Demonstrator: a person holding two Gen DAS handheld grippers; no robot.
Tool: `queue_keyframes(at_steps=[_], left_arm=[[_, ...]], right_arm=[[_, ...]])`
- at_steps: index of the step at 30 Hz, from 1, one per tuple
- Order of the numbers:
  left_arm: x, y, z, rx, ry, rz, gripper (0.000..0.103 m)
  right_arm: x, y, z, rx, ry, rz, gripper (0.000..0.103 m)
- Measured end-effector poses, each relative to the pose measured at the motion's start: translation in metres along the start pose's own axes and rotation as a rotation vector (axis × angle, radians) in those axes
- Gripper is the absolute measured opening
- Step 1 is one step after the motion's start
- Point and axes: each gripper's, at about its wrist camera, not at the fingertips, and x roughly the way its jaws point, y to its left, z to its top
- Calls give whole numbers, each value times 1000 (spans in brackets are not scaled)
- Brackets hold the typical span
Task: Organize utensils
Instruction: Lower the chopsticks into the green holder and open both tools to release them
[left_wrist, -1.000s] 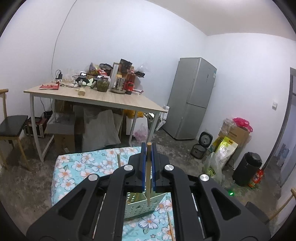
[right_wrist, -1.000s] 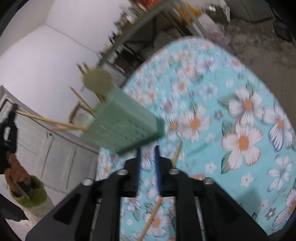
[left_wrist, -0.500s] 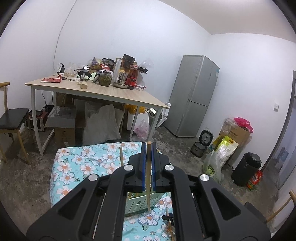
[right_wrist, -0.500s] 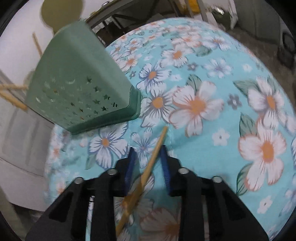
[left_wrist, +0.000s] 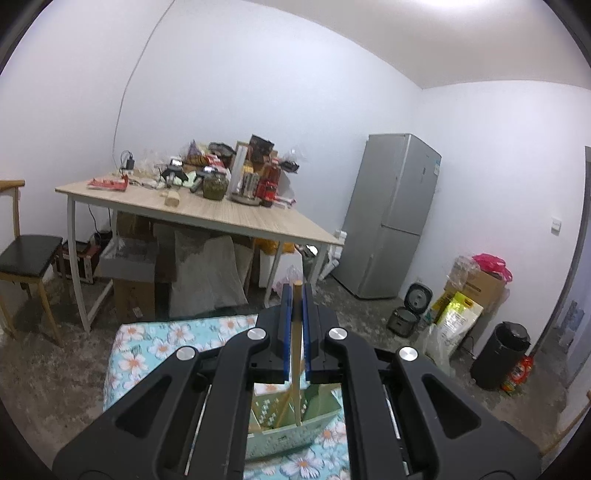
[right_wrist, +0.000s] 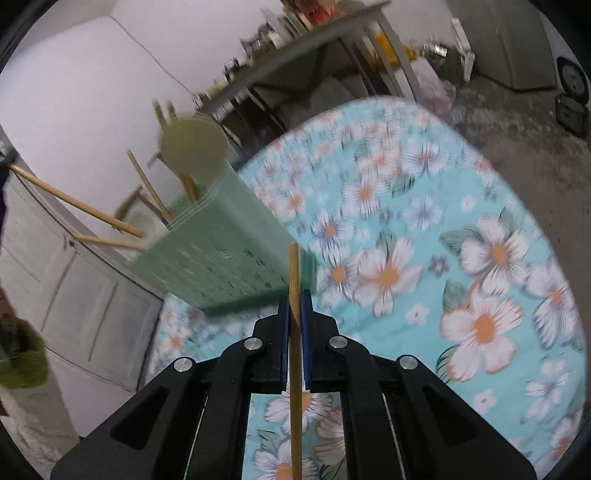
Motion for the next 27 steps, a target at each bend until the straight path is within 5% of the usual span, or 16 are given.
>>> queue_keyframes(at_steps=[12, 24, 27], left_arm=[[44, 8, -16, 5, 8, 65, 4], [92, 27, -57, -76, 148, 38, 5], [93, 29, -63, -82, 171, 23, 13]], right_arm=[[-27, -7, 9, 17, -57, 27, 6], [-33, -2, 11, 4, -49, 33, 6], [-34, -1, 10, 1, -51, 33, 6]])
